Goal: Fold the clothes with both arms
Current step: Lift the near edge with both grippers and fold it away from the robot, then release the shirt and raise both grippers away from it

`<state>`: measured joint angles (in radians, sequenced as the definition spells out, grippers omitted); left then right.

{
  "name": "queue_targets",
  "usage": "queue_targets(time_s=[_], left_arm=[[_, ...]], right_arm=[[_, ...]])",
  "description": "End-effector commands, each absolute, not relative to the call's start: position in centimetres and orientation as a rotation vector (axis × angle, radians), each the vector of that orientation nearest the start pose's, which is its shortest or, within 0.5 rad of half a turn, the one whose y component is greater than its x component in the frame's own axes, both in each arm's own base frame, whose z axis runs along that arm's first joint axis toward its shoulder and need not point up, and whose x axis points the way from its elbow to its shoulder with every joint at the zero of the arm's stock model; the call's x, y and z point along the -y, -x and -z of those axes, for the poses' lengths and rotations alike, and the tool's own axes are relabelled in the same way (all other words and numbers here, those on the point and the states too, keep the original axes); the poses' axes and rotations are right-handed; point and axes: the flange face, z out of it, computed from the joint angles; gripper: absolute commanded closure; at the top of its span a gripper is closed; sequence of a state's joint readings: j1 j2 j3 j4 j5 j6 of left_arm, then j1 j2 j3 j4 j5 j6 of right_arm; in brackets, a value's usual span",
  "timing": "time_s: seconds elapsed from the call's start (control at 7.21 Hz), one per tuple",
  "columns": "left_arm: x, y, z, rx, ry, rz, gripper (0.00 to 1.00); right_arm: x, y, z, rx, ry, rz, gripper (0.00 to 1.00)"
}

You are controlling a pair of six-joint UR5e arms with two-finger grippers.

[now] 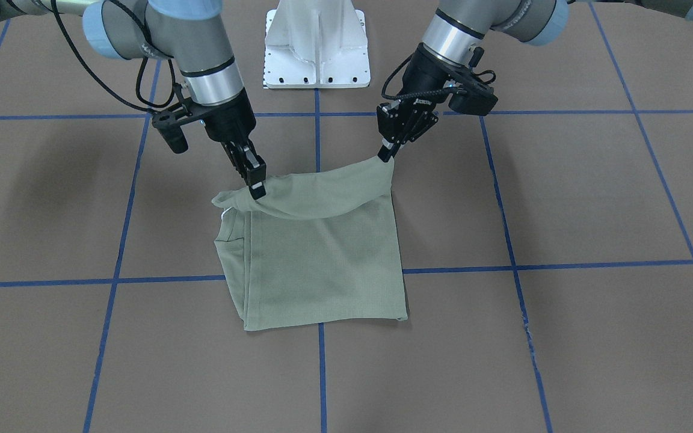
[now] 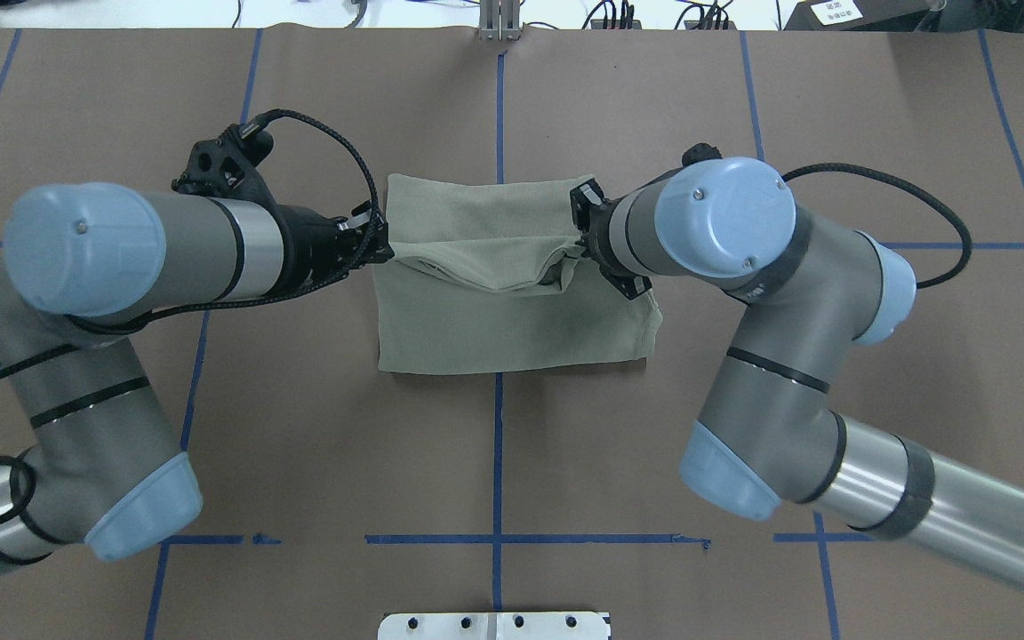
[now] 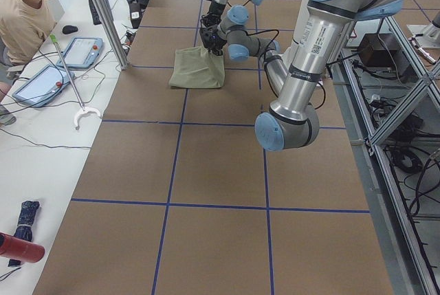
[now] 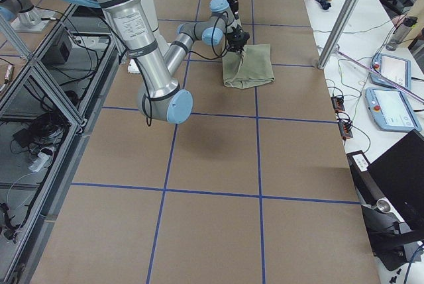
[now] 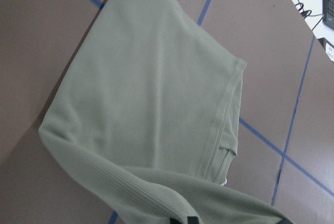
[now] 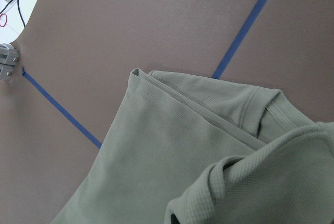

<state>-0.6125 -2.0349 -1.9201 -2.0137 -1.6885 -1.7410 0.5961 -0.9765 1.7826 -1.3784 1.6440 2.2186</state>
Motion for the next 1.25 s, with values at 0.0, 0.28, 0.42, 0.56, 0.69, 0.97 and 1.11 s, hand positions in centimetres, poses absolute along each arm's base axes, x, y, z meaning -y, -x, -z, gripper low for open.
queue_targets(time_s=[0.0,0.28,0.42,0.56,0.69,0.97,1.11], left_arm=[[50.0,-43.6,-22.8,-1.24,-0.229,0.623,1.0],[52.9,-45.7,-24.9,-1.236,-0.243,0.638,1.0],[54.1,-46.9,-24.9,-1.22,-0.25,0.642,1.0],[55.7,-48.1,-26.2,-1.225,-0.278,0.656,1.0],[58.5,-49.7,-29.3,-1.189,-0.369,0.659,0.79],[63.4,-45.5,-30.7,-1.125,-0.525,0.585,0.45],[63.2,-45.2,-30.8,-1.13,-0.517,0.575,0.44]], right_arm=[[53.2,49.1,-22.7,1.055,0.093,-1.13,1.0],[55.6,51.3,-22.7,1.03,0.119,-1.116,1.0],[56.7,52.5,-24.5,1.03,0.116,-1.118,1.0],[57.5,53.0,-26.4,1.017,0.114,-1.121,0.69],[58.6,54.0,-27.8,0.976,0.051,-1.015,0.01],[64.8,48.4,-30.2,0.952,-0.015,-0.858,0.0],[66.1,46.5,-30.8,0.942,-0.042,-0.837,0.0]])
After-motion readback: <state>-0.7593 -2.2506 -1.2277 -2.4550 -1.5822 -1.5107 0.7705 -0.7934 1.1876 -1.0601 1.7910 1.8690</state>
